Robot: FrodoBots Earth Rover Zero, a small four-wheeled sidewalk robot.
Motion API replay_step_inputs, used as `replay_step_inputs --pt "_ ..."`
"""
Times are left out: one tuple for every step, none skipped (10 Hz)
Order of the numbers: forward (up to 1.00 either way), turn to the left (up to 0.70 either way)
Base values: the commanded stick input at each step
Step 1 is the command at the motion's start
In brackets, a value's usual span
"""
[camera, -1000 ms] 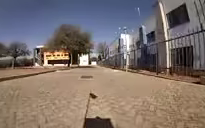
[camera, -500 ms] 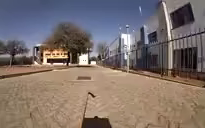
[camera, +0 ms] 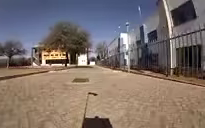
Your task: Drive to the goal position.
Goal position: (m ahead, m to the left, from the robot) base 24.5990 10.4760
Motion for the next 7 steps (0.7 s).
replay_step_inputs --pt "1.00 0.00" --pt "1.00 0.00" --pt "1.00 -0.27" --pt "1.00 -0.27" --pt "1.00 -0.27" --pt "1.00 -0.27" --pt "1.00 -0.27"
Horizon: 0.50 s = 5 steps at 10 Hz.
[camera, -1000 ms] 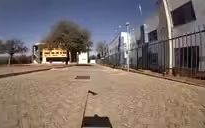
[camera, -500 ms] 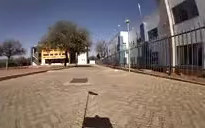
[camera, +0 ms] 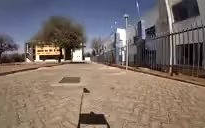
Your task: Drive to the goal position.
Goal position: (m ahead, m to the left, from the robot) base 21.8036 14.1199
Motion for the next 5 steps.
replay_step_inputs --pt "1.00 -0.27" --pt "1.00 -0.27" --pt "1.00 -0.27" --pt "1.00 -0.27" --pt "1.00 -0.27"
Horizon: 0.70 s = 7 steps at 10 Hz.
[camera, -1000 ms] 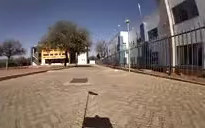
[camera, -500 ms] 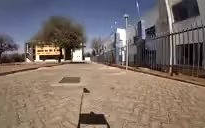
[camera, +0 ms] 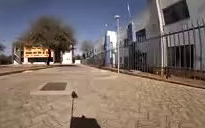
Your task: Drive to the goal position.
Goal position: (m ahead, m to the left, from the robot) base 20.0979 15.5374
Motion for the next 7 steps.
replay_step_inputs --pt "1.00 0.00" --pt "1.00 0.00" --pt "1.00 0.00" --pt "1.00 0.00" --pt "1.00 0.00" --pt "1.00 0.00" --pt "1.00 0.00"
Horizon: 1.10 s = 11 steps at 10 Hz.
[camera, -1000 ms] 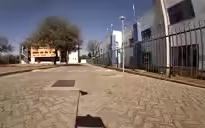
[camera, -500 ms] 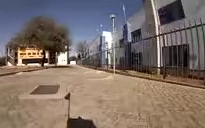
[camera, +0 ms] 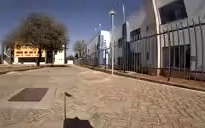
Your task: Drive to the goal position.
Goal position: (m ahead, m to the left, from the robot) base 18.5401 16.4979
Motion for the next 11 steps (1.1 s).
replay_step_inputs --pt "1.00 0.00" --pt "1.00 0.27" --pt "1.00 0.27" --pt "1.00 0.27" --pt "1.00 0.27" --pt "1.00 0.27" --pt "1.00 0.27" --pt "1.00 0.27" --pt "1.00 0.27" --pt "1.00 0.27" --pt "1.00 0.27"
